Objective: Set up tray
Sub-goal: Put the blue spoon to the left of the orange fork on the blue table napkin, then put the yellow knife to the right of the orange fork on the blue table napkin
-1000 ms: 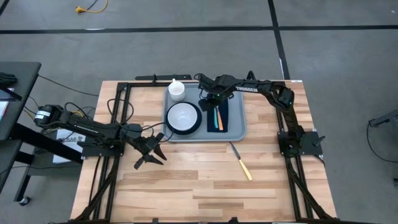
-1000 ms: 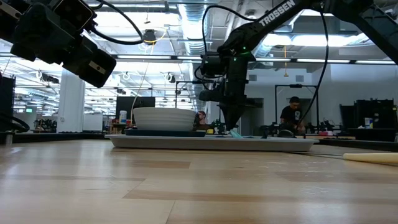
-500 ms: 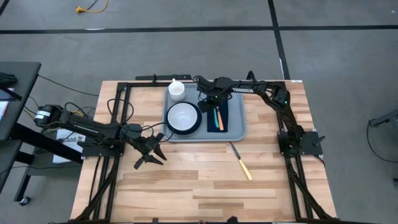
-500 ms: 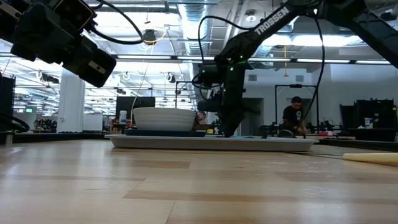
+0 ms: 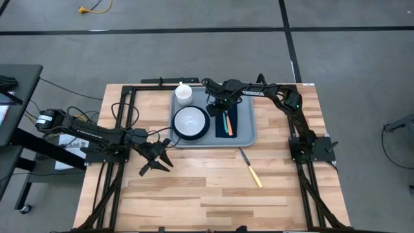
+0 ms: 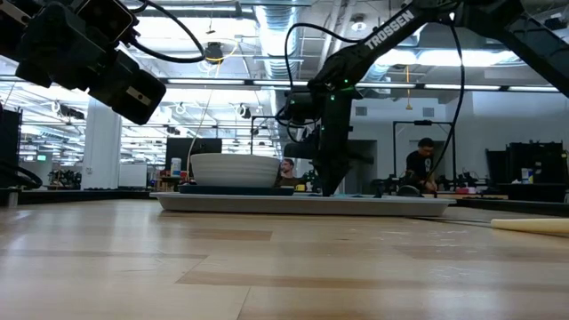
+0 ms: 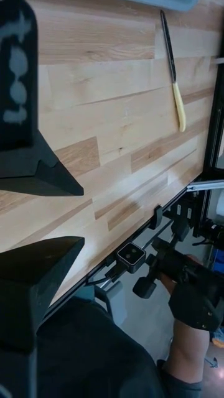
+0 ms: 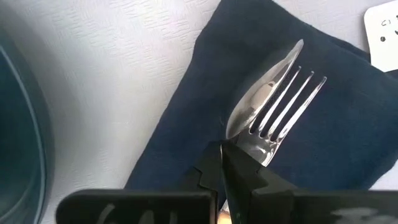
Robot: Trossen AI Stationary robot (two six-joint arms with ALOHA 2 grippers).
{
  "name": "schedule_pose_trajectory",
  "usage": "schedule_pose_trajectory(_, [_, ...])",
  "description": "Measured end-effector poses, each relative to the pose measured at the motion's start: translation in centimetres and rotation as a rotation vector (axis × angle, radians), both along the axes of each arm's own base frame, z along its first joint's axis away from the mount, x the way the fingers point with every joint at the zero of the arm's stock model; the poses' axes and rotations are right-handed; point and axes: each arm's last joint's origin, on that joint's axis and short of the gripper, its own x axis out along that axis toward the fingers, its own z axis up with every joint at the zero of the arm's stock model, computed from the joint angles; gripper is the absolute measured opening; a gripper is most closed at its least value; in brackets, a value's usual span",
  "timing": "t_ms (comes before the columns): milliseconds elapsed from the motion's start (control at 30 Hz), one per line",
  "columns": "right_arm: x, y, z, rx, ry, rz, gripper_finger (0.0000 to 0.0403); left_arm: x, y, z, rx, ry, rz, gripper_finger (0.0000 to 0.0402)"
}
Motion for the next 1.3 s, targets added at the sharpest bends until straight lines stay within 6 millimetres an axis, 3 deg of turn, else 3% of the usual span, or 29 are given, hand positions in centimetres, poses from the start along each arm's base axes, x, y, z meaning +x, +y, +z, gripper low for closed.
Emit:
schedule_pose_trajectory(533, [0.3, 0.5, 0.0, 0.004, -0.012, -0.004, 0.0066, 0.0, 0.0, 0.0, 0.000, 0.001, 0.001, 0.0103])
schedule_pose_trajectory(900, [0.5, 0.7, 0.3, 0.090, -0.048, 0.010, 0.0072, 0.0, 0.0, 0.0, 0.001, 0.001, 0.001, 0.0103])
schedule_pose_trajectory(1067, [0.5, 0.8, 2.7, 0.113, -0.036, 0.055, 0.0072, 0.0, 0.0, 0.0, 0.001, 0.002, 0.001, 0.0103])
schedule_pose_trajectory(1300, [-1.5, 2.8, 9.5, -0.047, 0.052, 0.158, 0.0072, 0.0, 0.0, 0.0, 0.000, 0.003, 0.011, 0.0103])
